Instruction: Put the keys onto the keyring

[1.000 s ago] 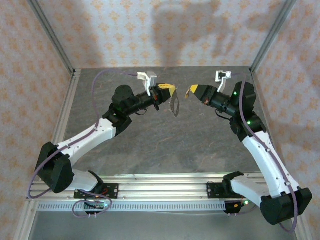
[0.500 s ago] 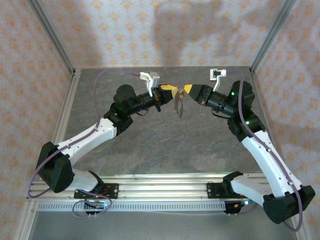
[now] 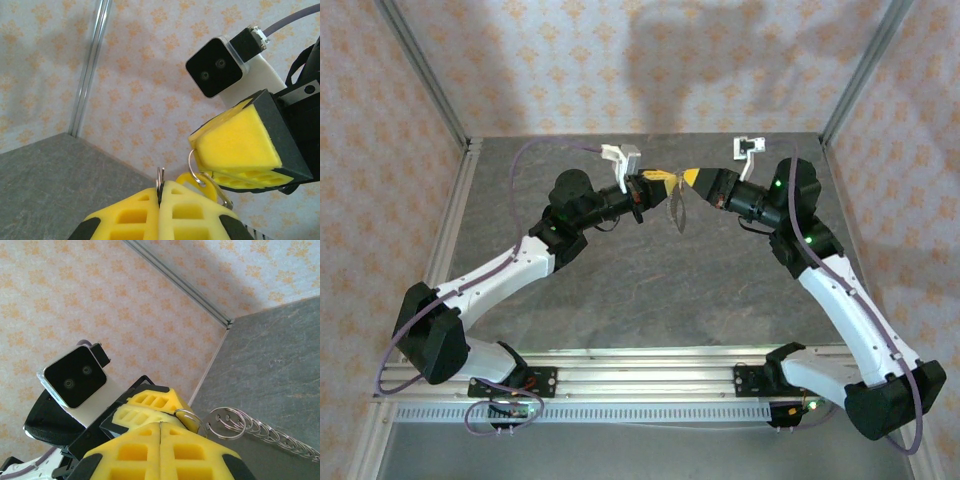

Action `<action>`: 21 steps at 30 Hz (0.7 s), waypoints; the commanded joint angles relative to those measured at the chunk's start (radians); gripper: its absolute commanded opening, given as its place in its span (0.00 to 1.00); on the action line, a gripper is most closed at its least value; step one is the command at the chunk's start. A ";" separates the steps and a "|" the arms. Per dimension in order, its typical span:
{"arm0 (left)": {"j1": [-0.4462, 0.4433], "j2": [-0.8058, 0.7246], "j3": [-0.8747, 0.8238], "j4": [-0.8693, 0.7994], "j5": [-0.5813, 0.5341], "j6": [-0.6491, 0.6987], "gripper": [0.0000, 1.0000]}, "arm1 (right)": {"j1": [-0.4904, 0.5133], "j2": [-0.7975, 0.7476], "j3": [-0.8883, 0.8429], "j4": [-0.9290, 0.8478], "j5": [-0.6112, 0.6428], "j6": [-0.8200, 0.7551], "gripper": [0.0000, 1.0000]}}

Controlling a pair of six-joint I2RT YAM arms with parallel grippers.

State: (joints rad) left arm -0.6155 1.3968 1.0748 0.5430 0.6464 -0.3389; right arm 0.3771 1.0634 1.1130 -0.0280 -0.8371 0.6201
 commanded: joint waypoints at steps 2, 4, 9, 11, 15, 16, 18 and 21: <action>-0.006 0.004 0.036 0.062 -0.013 -0.004 0.00 | 0.005 0.010 0.015 0.016 0.019 -0.023 0.00; -0.006 0.001 0.033 0.066 -0.011 -0.005 0.00 | 0.005 0.011 0.012 0.011 0.032 -0.031 0.00; -0.006 -0.004 0.031 0.066 -0.002 -0.003 0.00 | 0.006 0.012 0.009 -0.023 0.075 -0.054 0.00; -0.007 -0.007 0.030 0.065 -0.001 -0.002 0.00 | 0.003 0.009 0.007 -0.033 0.088 -0.062 0.00; -0.006 -0.011 0.024 0.065 0.000 0.001 0.00 | -0.006 0.004 -0.002 -0.037 0.096 -0.062 0.00; -0.006 -0.013 0.022 0.066 -0.002 0.000 0.00 | -0.008 0.004 -0.002 -0.036 0.096 -0.062 0.00; -0.006 -0.016 0.019 0.071 -0.007 0.002 0.00 | -0.013 0.001 -0.007 -0.041 0.093 -0.062 0.00; -0.007 -0.018 0.016 0.073 -0.008 0.002 0.00 | -0.015 0.004 -0.012 -0.040 0.085 -0.059 0.00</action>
State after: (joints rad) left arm -0.6155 1.3968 1.0748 0.5434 0.6430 -0.3389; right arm 0.3691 1.0805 1.1122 -0.0677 -0.7620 0.5785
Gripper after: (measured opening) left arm 0.045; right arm 0.048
